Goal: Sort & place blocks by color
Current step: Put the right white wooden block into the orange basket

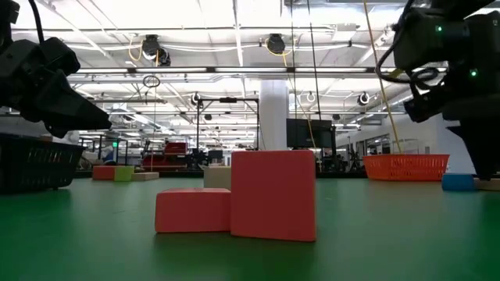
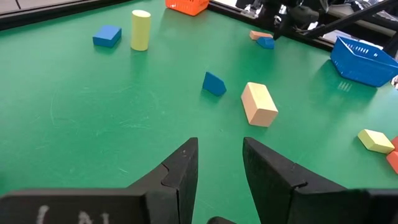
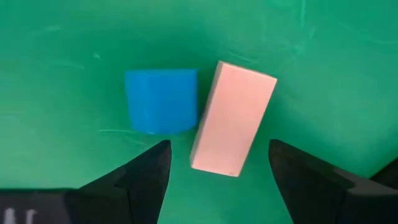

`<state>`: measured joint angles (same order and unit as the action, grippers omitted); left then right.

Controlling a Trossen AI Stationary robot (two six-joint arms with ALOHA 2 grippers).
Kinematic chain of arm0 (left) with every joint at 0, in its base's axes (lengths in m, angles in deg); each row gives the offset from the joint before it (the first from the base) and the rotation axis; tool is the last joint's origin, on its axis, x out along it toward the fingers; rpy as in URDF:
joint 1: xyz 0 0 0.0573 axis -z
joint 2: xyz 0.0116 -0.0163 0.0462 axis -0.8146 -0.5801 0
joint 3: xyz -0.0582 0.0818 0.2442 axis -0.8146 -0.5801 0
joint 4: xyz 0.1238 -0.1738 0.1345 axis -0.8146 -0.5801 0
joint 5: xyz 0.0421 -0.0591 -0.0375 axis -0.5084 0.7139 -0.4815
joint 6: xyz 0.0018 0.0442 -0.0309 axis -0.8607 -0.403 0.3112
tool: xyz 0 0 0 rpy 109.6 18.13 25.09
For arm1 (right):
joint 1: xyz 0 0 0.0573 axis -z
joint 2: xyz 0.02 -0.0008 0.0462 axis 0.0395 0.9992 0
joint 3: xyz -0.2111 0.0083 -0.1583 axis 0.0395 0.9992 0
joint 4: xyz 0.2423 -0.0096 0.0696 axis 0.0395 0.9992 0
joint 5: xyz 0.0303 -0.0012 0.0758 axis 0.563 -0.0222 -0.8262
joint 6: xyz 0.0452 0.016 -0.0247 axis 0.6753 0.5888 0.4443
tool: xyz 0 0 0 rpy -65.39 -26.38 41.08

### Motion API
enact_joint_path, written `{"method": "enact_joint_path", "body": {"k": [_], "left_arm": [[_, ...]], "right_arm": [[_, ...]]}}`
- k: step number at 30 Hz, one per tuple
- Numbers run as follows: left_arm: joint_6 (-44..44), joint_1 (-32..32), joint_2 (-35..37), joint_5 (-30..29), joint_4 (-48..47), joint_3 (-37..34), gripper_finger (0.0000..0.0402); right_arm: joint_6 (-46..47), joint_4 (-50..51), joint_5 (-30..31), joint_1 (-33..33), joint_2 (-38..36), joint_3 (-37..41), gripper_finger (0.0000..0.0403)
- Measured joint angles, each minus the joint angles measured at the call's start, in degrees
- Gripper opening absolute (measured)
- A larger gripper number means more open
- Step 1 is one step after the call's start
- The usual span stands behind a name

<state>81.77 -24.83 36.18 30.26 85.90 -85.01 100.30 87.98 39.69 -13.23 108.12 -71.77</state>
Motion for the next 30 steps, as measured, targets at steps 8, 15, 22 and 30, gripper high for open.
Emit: {"method": "enact_joint_path", "body": {"k": [8,15,22,30], "left_arm": [[-0.01,-0.02,0.0,0.0,0.0,0.01,0.0127],[-0.01,0.0,0.01,0.02,0.0,0.02,0.0127],[-0.01,-0.01,0.0,0.0,0.0,0.02,0.0127],[-0.01,0.0,0.01,0.0,0.02,0.0,0.0127]], "right_arm": [[-1.31,-0.54,3.15,-2.02,5.56,-0.11,0.0254],[-1.34,-3.08,2.66,-2.04,7.25,-0.2,0.0182],[-0.58,-3.51,2.52,-1.91,6.66,-0.11,0.0107],[4.4,3.63,9.36,-1.74,-0.85,0.09,0.0107]]}}
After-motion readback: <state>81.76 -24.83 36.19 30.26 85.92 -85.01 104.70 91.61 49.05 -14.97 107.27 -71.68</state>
